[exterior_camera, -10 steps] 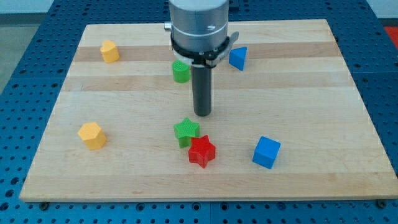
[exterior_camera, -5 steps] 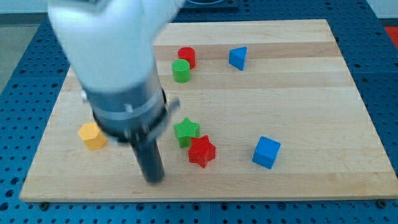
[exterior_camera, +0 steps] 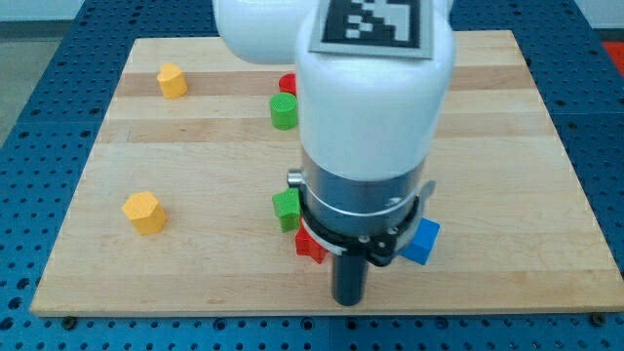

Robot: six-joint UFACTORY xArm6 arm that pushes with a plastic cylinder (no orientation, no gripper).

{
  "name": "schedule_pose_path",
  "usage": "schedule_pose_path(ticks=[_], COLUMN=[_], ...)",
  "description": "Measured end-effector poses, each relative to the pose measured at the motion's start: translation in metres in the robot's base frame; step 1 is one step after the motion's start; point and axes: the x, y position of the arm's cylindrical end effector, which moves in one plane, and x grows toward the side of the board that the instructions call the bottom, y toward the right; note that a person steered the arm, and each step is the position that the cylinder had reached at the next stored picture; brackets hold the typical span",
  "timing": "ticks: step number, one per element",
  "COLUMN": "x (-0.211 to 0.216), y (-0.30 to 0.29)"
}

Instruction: Push the green star and red star to the bottom of the green circle

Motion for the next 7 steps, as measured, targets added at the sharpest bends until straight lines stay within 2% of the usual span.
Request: schedule_pose_path(ticks=[4,5,6,7], x=[-0.127,-0.128,-0.107,-0.103], y=[-0.061,-0.063,-0.066,-0.09])
